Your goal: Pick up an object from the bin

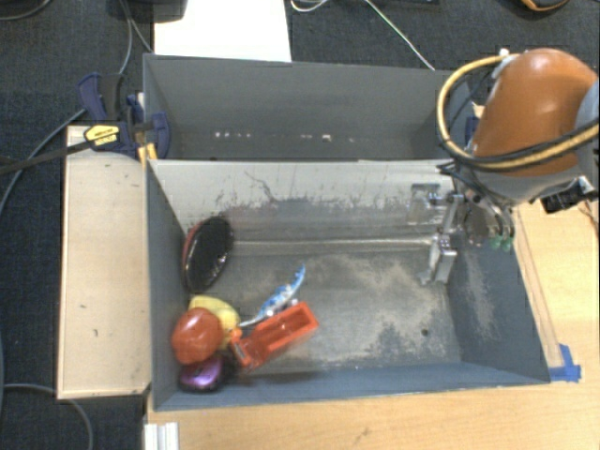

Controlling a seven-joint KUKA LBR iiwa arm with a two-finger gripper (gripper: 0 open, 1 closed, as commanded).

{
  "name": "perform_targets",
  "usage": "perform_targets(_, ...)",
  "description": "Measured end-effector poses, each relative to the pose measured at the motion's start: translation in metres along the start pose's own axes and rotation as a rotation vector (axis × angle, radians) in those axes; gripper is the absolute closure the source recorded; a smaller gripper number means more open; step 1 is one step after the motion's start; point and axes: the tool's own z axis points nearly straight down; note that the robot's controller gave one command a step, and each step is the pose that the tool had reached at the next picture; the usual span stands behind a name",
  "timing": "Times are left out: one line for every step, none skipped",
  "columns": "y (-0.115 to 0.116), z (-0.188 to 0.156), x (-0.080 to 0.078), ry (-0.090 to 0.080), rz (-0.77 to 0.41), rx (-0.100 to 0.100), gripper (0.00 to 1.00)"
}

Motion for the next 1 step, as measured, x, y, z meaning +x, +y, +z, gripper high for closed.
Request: perform_targets(0.0001,-0.002,-0.0001,-0.003,0.0,0.0,0.0)
